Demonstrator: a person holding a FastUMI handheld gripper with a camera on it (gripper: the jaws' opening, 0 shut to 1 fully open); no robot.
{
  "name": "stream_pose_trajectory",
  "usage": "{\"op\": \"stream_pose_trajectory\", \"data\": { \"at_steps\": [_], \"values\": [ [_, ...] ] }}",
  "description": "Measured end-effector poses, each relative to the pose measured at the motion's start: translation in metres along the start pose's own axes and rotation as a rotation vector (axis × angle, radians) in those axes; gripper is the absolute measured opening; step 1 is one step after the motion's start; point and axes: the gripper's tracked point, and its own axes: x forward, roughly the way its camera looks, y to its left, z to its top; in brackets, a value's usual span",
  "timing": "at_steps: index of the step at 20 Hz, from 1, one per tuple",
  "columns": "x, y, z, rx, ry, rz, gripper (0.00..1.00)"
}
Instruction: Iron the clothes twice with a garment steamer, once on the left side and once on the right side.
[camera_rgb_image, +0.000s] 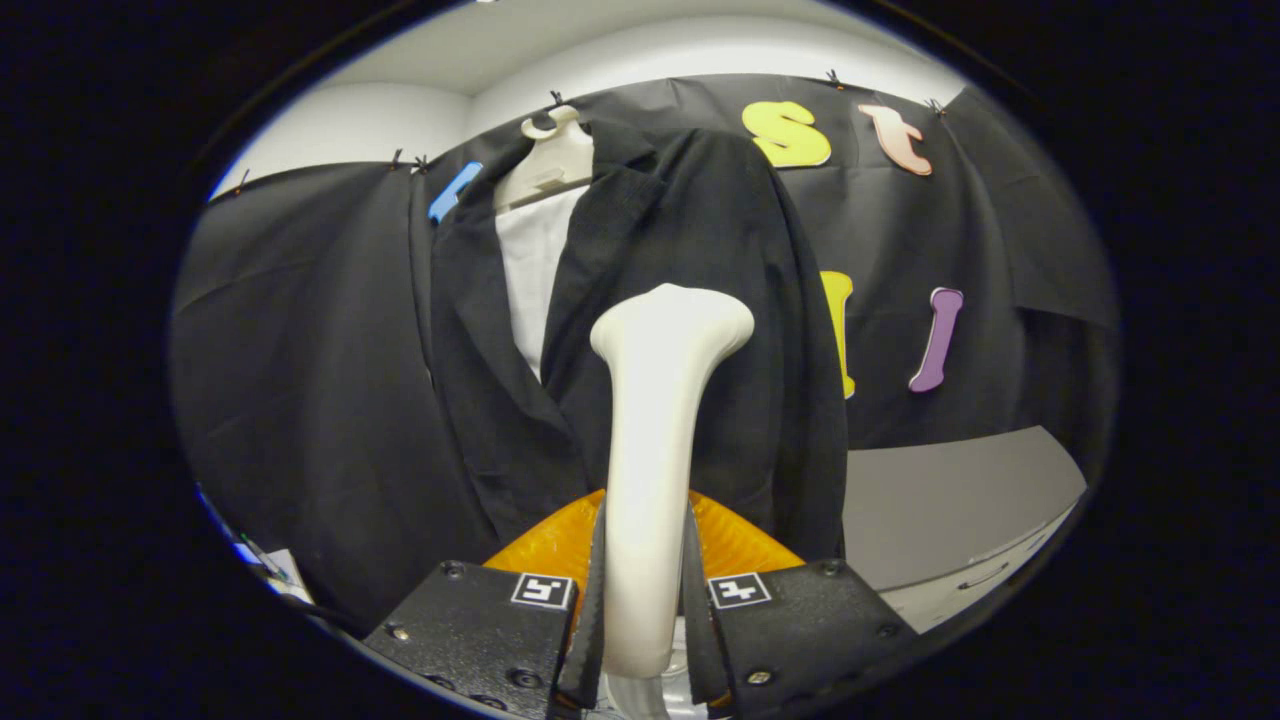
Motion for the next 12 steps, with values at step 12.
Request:
{"op": "stream_pose_trajectory", "data": {
  "at_steps": [12],
  "values": [
    [0.002,-0.008,-0.073,-0.013,0.125,-0.025,0.36]
  ]
}}
